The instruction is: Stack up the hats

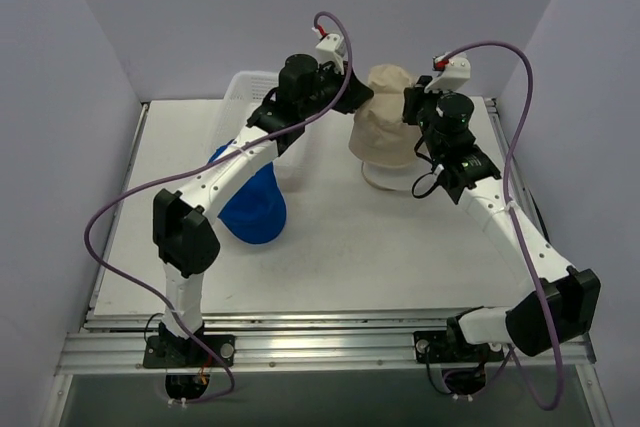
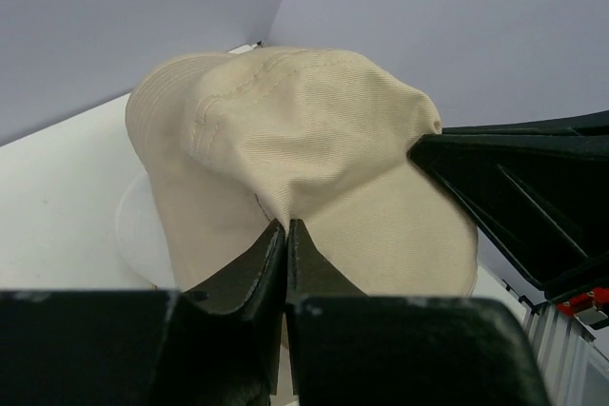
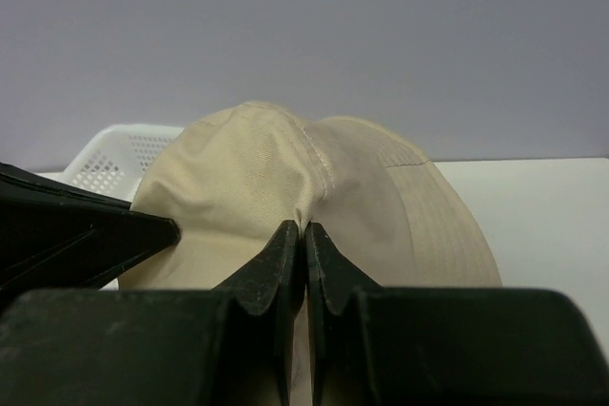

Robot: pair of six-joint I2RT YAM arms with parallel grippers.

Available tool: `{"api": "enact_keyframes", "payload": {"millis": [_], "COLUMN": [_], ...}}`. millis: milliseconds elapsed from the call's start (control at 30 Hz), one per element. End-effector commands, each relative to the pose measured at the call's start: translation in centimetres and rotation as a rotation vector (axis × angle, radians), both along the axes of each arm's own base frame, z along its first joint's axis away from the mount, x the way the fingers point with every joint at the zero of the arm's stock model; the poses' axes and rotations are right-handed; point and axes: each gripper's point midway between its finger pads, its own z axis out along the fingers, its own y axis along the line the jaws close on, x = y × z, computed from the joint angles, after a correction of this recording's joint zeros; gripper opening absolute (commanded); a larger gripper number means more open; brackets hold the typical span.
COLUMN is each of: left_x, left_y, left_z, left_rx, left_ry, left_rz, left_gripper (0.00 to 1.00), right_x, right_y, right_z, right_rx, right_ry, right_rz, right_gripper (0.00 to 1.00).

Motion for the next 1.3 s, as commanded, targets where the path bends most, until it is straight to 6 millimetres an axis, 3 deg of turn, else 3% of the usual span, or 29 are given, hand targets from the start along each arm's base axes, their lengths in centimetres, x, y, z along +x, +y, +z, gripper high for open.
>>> {"api": "enact_keyframes", "payload": {"millis": [0,133,167,267,367,533,700,867,1000,1100,1267], "left_x": [1.9,2.0,2.0,2.2,2.2,1.8,2.2,2.3,2.2,2.0,1.9], "left_y": [0.3,-0.5,-0.4,0.4,1.2,1.9,2.3,2.6,2.9,3.0,3.4], "left_z": [0.6,-1.0,-1.7,-2.4,-2.7,-3.3,-6.0,-8.3,-8.4,-8.5,-9.8], "left_rx": [-0.014,0.003,0.016,0.04,0.06,0.06,0.075,0.084,0.08,0.075,0.084], "left_ry": [-0.022,0.0,0.016,0.025,0.026,0.064,0.142,0.208,0.217,0.227,0.244], "left_rz": [0.041,0.008,0.013,0.045,0.08,0.106,0.143,0.153,0.17,0.176,0.192], "left_gripper": [0.12,0.29,0.42,0.54,0.61,0.63,0.63,0.63,0.63,0.63,0.63], "right_x": [1.1,2.4,3.0,3.3,3.3,3.9,4.2,4.1,3.9,3.6,3.5], "right_y": [-3.0,-5.3,-6.3,-7.9,-7.6,-6.6,-5.4,-4.7,-4.9,-4.5,-3.9], "right_z": [0.8,-2.8,-3.9,-5.0,-5.2,-6.8,-8.3,-8.4,-9.2,-9.0,-8.6], "right_rx": [-0.008,0.028,0.033,0.056,0.076,0.073,0.061,0.026,-0.001,0.003,0.054], "right_ry": [-0.044,0.012,0.035,0.066,0.059,0.101,0.135,0.155,0.182,0.17,0.164], "right_rz": [-0.099,-0.117,-0.111,-0.119,-0.069,-0.018,0.053,0.098,0.096,0.117,0.135], "right_gripper": [0.0,0.0,0.0,0.0,0.0,0.0,0.0,0.0,0.01,0.05,0.2]}}
